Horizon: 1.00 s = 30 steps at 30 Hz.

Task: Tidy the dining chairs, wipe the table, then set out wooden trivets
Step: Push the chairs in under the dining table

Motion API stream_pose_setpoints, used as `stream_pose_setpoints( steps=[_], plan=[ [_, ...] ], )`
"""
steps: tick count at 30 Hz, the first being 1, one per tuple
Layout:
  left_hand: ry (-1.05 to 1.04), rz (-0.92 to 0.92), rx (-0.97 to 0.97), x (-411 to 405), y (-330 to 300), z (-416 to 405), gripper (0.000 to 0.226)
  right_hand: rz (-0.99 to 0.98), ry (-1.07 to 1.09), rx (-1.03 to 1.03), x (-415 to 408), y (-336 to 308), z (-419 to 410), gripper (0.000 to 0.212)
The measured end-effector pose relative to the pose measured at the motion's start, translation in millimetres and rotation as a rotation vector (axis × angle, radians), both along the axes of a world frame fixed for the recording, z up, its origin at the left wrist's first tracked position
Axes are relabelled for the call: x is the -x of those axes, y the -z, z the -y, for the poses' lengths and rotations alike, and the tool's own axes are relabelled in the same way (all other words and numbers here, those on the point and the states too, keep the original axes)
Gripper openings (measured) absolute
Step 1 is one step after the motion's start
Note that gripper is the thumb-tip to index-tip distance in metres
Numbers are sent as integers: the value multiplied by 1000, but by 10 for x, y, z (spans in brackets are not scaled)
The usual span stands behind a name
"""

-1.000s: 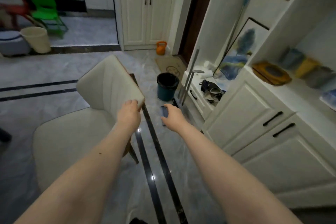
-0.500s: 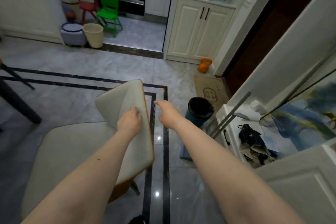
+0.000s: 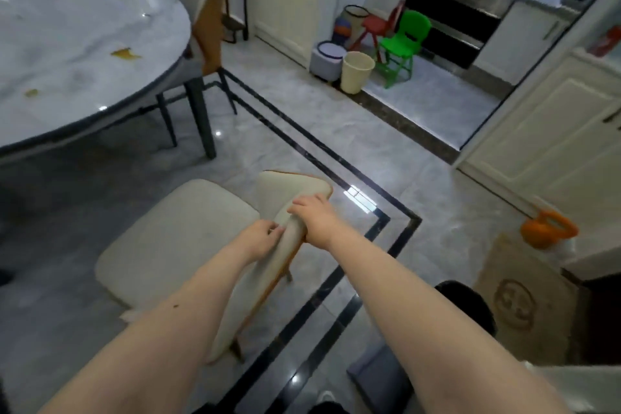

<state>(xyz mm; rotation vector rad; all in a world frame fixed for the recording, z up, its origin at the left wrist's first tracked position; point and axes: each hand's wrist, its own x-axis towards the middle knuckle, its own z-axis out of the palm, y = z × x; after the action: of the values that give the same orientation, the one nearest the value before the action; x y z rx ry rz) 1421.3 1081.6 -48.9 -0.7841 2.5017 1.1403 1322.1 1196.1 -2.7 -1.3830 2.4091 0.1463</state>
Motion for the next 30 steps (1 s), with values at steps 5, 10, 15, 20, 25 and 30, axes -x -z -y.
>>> stream_pose_setpoints(
  steps=[5, 10, 15, 20, 25, 30],
  plan=[
    [-234, 43, 76, -200, -84, -201, 34, -48, -181, -66, 187, 41, 16, 49],
    [-417, 86, 28, -544, -186, -386, 51, -44, -353, -117, 78, 93, 70, 54],
    [-456, 136, 8, -737, -217, -504, 75, -143, -441, -105, -2, 148, 103, 42],
    [-183, 188, 285, -750, -183, -562, 61, -196, -493, -174, 17, 164, 150, 37],
    [-77, 126, 410, -702, -143, -491, 49, -256, -527, -162, 71, 234, 221, 32],
    [-1, 70, 587, -651, -168, -284, 51, -237, -509, -158, 130, 205, 477, 38]
  ],
)
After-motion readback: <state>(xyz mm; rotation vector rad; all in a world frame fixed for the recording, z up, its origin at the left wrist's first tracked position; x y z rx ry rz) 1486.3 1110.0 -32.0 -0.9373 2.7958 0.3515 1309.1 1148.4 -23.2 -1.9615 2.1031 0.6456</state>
